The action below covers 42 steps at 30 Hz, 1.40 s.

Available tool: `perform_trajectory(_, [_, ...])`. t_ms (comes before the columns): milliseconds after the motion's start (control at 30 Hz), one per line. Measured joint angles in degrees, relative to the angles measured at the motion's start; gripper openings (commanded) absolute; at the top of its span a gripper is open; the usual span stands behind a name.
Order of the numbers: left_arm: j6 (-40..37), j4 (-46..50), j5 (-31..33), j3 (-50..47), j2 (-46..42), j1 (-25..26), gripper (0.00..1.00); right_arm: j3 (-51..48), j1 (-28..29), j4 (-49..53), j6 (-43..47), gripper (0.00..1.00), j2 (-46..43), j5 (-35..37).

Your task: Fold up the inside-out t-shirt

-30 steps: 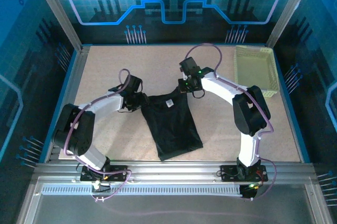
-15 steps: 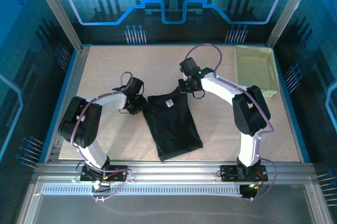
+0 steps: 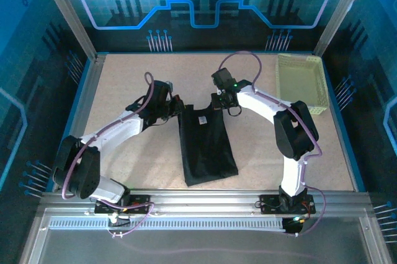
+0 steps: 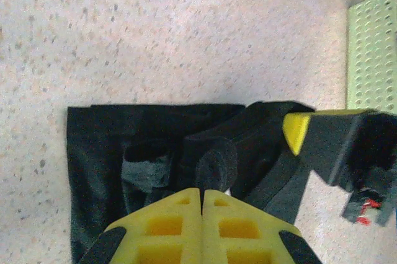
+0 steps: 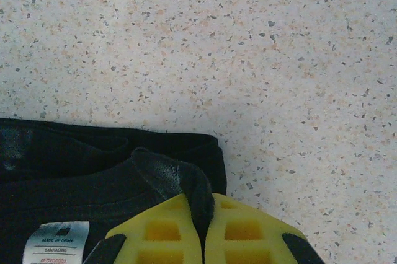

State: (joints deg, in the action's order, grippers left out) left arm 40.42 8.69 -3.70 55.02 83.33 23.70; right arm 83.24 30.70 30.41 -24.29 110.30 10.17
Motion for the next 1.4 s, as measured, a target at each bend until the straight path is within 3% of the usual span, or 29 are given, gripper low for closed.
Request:
perform_trajectory(400, [-4.42, -4.94, 1.62, 1.16, 4.90, -1.57, 0.00, 0.09, -0.02, -0.02, 0.24, 0.00, 0.13, 1.25])
perform_trajectory(833, [-6.93, -10.69, -2.43, 9.97, 29.09, -7.56, 0.00, -0.15, -1.55, -0.07, -0.52, 0.00, 0.72, 2.58])
perform_trajectory(1267, [-6.97, -13.33, -5.88, 10.49, 26.23, -10.10, 0.00, -5.92, -6.73, -3.91, -5.51, 0.01, 0.59, 0.37])
perform_trajectory(1333, [-6.97, -13.53, -6.67, 10.99, 26.29, -10.10, 0.07, -6.08, -7.41, -4.83, -6.12, 0.06, 0.61, -0.59])
perform_trajectory(1400, [-7.17, -12.81, -7.76, 12.74, 27.32, -10.10, 0.16, -6.16, -7.89, -5.51, -6.45, 0.22, 0.61, -1.42])
